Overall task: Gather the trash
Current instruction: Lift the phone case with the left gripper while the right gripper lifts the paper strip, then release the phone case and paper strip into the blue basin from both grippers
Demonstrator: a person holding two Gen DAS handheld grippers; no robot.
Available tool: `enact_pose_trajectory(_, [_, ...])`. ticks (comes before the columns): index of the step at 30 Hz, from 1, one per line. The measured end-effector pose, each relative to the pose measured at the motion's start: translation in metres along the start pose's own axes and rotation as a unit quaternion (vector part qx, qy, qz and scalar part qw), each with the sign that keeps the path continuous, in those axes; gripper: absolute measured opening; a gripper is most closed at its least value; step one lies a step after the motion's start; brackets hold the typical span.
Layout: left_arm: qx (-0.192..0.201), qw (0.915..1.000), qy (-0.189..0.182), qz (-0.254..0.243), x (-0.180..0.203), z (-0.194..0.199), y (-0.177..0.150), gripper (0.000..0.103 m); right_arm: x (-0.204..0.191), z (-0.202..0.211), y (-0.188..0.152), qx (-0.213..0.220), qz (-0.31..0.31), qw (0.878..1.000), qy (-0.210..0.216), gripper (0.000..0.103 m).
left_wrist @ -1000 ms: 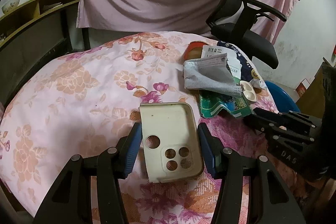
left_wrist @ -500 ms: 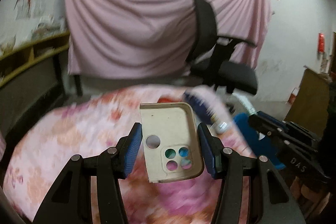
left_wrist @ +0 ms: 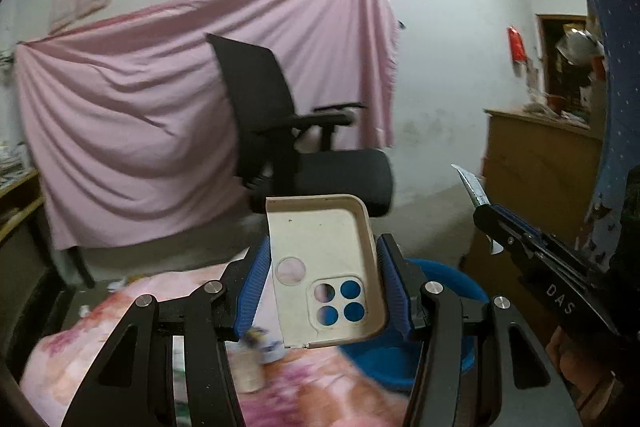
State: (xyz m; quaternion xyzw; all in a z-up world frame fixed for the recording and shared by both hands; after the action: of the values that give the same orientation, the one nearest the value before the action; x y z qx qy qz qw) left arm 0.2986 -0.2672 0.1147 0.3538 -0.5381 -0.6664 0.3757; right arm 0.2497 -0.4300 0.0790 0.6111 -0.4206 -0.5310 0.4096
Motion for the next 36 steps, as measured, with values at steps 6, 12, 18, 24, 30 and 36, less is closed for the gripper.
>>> enact_pose_trajectory(6, [-0.065, 0.9965, -0.042, 0.031, 0.032, -0.055, -0.018, 0.048, 0.047, -0.008, -0.005, -0.040, -0.020, 0.998, -0.040, 0.018])
enact_pose_trajectory(12, [-0.139, 0.9846, -0.059, 0.087, 0.040, -0.102, -0.041, 0.048, 0.067, -0.016, -0.021, -0.081, -0.021, 0.995, -0.058, 0.018])
enact_pose_trajectory(18, [-0.183, 0.9741, -0.051, 0.122, 0.029, -0.120, -0.054, 0.050, 0.081, -0.025, -0.035, -0.115, -0.037, 0.991, -0.060, 0.021])
enact_pose_trajectory(24, [-0.191, 0.9709, -0.037, 0.139, 0.015, -0.117, -0.060, 0.058, 0.086, -0.030, -0.042, -0.130, -0.060, 0.988, -0.064, 0.034])
enact_pose_trajectory(30, [-0.151, 0.9768, -0.011, 0.152, 0.000, -0.090, -0.051, 0.058, 0.078, -0.023, -0.036, -0.110, -0.052, 0.991, -0.057, 0.048])
enact_pose_trajectory(36, [-0.072, 0.9857, 0.026, 0.150, -0.026, -0.045, -0.031, 0.083, 0.058, -0.016, -0.022, -0.070, -0.040, 0.996, -0.048, 0.080])
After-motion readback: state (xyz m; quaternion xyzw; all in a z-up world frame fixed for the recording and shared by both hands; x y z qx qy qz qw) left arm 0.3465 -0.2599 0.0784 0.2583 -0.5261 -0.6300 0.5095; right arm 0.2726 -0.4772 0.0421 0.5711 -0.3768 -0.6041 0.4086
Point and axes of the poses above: each gripper's, at about its wrist camera, not at the fingertips, and z roughly against the way its jaws point, x to its right, y to its top, the point moved 2 cm from there along -z, roughly the way its jaws point, and after that the axes turned 12 degrees about x, right-handed, at the moved point
